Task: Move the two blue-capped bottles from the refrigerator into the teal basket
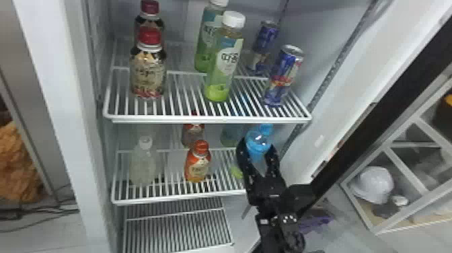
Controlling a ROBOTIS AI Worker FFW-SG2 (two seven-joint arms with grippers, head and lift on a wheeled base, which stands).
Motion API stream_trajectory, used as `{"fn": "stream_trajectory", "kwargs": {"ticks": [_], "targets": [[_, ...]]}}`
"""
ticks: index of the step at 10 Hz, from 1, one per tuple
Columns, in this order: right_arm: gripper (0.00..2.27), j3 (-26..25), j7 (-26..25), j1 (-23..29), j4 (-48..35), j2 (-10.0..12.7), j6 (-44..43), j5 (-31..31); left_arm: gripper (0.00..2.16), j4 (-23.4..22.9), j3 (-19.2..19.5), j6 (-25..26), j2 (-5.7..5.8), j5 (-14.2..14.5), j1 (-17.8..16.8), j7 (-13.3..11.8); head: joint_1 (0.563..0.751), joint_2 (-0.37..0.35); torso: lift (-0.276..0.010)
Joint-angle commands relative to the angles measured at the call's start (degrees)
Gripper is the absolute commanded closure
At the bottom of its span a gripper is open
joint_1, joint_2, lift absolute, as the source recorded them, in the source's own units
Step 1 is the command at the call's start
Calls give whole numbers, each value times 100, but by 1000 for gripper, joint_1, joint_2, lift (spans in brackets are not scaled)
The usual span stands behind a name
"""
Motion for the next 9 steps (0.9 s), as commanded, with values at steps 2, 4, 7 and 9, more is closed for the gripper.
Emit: {"fn": "stream_trajectory", "kwargs": {"ticks": [2, 4, 7, 9], "targets": [[611, -176, 0, 674, -840, 63, 307, -63, 1188, 0, 9, -3, 0, 12, 0, -4, 695, -350, -136], [611, -396, 18, 1223, -1431, 142, 518, -72, 1188, 0, 9, -17, 0, 20, 0, -13, 695, -350, -136], [608, -668, 501, 2221, -2921, 151, 1671, -142, 1188, 0, 18, -17, 9, 20, 14, -13, 695, -350, -136], [608, -800, 773, 2770, -3442, 124, 2262, -230, 1188, 0, 18, -17, 35, 12, 14, -13, 695, -350, -136]]}}
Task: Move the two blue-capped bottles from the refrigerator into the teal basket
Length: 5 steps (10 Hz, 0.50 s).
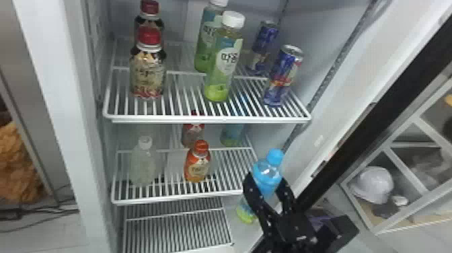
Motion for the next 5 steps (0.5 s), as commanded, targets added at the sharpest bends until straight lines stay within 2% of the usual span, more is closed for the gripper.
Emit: {"fn": "stream_trajectory", "kwargs": {"ticks": [1, 3, 5], "targets": [[608, -173, 191, 489, -583, 34, 630, -61, 1188, 0, -1, 0, 16, -4, -1, 0, 695, -350, -136], [608, -428, 508, 1038, -1413, 34, 1501, -114, 1188, 0, 8, 0, 25, -22, 13, 0, 695, -350, -136], [608, -710, 798, 1249, -1877, 8, 2359, -254, 1188, 0, 8, 14, 43, -31, 27, 0, 695, -350, -136]]}}
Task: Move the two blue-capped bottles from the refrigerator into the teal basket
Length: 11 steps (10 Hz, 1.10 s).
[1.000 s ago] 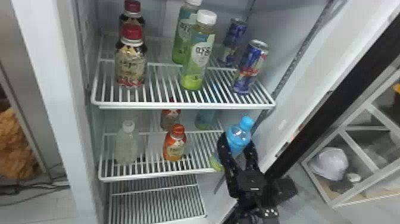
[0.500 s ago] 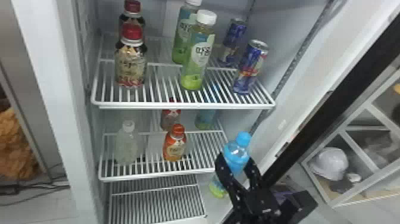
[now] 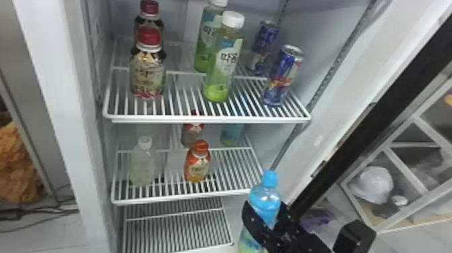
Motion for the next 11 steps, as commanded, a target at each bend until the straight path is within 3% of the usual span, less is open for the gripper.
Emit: {"fn": "stream_trajectory", "kwargs": {"ticks": [1, 6, 11], "targets": [[608, -131, 52, 158, -354, -67, 551, -62, 1188, 0, 9, 6, 7, -5, 7, 0, 695, -350, -136], [610, -96, 421, 242, -733, -217, 1999, -317, 1188, 0, 18, 6, 7, 4, 49, 0, 695, -350, -136], [610, -35, 940, -124, -297, -349, 3026, -352, 1188, 0, 0, -37, 7, 4, 35, 0, 695, -350, -136]]}}
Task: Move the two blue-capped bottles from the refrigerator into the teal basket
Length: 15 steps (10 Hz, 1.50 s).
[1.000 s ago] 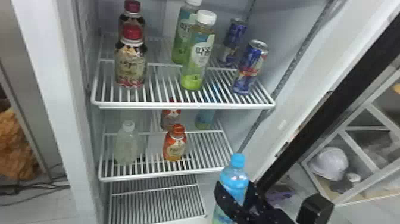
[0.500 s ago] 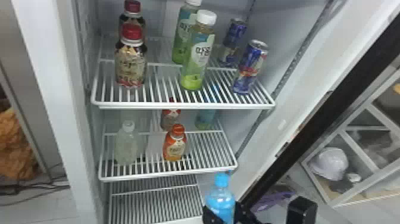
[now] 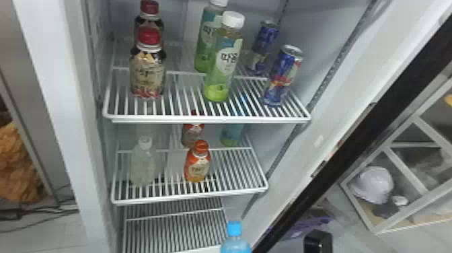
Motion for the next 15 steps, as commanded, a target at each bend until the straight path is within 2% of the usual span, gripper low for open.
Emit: {"fn": "stream_trajectory", "kwargs": {"ticks": [1, 5, 8, 10, 12, 14, 15], "targets": [[610, 52, 122, -190, 254, -41, 127, -15, 1188, 0, -9, -13, 0, -1, 0, 0, 695, -350, -136], [610, 263, 210, -513, 620, -59, 127, -218, 1188, 0, -18, -41, -9, 8, -14, 0, 695, -350, -136], [588, 298, 227, -542, 620, -59, 113, -270, 1188, 0, -26, -41, -9, -1, -14, 0, 695, -350, -136], [378, 298, 429, -682, 816, -59, 56, -182, 1188, 0, -26, -41, 0, -1, -14, 0, 695, -350, -136], [292, 289, 509, -696, 901, -50, -126, -165, 1188, 0, -26, -41, 0, -1, -14, 0, 695, -350, -136], [289, 263, 517, -781, 1140, 29, -844, -68, 1188, 0, -26, -41, 0, -1, -28, 0, 695, -350, -136], [289, 184, 517, -949, 1435, 161, -1378, -24, 1188, 0, -26, -41, 0, -1, -28, 0, 695, -350, -136]]}}
